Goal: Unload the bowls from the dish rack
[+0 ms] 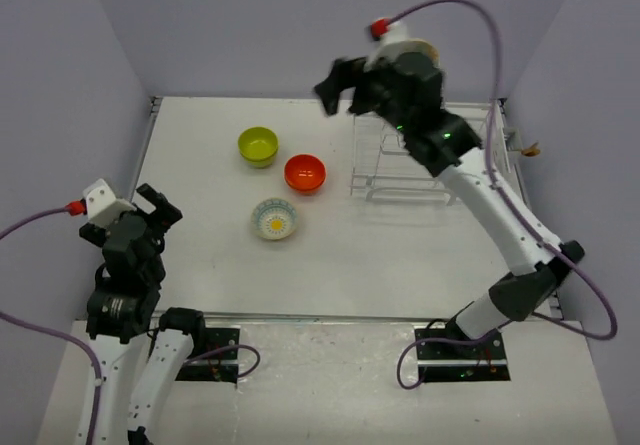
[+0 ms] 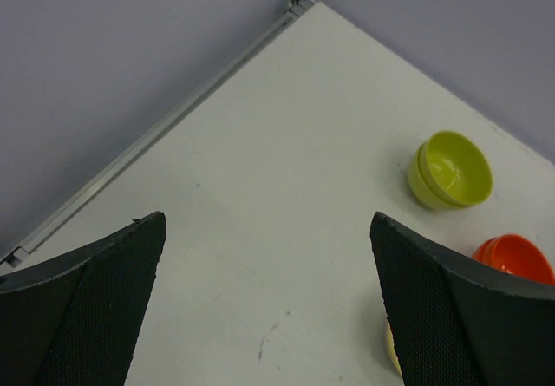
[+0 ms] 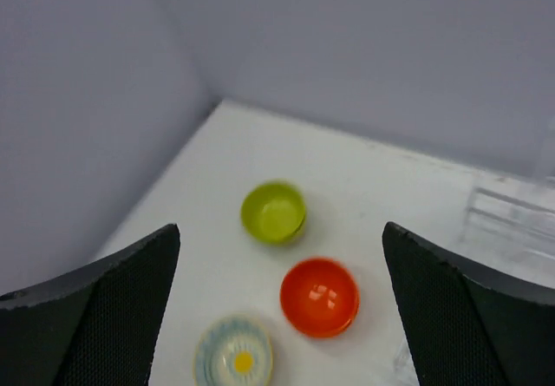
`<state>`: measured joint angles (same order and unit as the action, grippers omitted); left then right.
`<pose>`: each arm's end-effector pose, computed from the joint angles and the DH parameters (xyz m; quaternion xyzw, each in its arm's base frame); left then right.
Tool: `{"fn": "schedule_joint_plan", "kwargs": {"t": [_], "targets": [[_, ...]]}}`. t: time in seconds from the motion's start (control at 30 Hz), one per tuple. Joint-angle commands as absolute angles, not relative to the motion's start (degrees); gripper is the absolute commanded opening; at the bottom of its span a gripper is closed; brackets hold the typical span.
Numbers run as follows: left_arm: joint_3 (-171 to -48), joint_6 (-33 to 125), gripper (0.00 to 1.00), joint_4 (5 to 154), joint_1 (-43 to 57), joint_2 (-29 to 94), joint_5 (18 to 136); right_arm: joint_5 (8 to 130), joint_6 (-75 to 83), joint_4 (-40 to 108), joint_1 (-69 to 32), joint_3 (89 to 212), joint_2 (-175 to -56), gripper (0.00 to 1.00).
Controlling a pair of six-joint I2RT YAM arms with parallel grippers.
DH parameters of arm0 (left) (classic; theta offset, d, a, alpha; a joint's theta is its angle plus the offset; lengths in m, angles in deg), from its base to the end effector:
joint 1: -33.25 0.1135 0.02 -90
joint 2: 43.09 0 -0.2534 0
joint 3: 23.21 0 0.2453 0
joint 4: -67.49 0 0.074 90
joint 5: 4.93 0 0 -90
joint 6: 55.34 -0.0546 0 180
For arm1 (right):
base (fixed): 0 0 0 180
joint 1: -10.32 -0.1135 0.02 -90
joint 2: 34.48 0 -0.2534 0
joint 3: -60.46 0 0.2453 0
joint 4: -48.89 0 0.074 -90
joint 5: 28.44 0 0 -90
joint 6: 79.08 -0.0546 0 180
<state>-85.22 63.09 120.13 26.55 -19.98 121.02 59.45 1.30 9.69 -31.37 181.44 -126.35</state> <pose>0.0958 0.0210 0.3389 -0.3282 0.6989 0.0542 0.6332 0.2770 0.2440 0.4636 -0.2003 0.7399 0.2653 0.5849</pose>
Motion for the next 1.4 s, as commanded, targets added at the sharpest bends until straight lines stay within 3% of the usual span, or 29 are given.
{"fn": "schedule_joint_plan", "kwargs": {"t": [0.0, 0.03, 0.13, 0.5, 0.83, 1.03, 1.37], "targets": [[-84.74, 59.01, 1.0, 116.63, 27.01, -11.9, 113.38, 58.66, -37.44, 23.8, -14.67, 168.69, -121.59, 0.99], [-85.0, 58.75, 1.0, 116.71, 27.01, -10.85, 111.98, 59.1, -46.38, 30.36, -10.12, 165.96, -119.58, 0.99], [-84.83, 58.22, 1.0, 116.19, 27.01, -10.21, 110.57, 57.96, -54.0, 37.52, -5.61, 161.28, -119.55, 0.99], [-83.77, 57.43, 1.0, 114.69, 24.11, -12.06, 108.63, 57.61, -71.23, 44.83, 2.14, 168.66, -136.6, 0.99], [-83.33, 57.95, 1.0, 114.87, 22.44, -15.14, 110.12, 52.86, -71.34, 45.28, 2.23, 176.13, -143.72, 0.99], [-83.25, 57.95, 1.0, 114.87, 22.0, -15.14, 110.12, 50.32, -71.17, 40.19, 2.23, 184.46, -148.72, 0.9], [-83.25, 57.95, 1.0, 114.96, 21.91, -15.14, 109.95, 47.41, -72.75, 36.84, 2.23, 186.5, -151.55, 0.68]]}}
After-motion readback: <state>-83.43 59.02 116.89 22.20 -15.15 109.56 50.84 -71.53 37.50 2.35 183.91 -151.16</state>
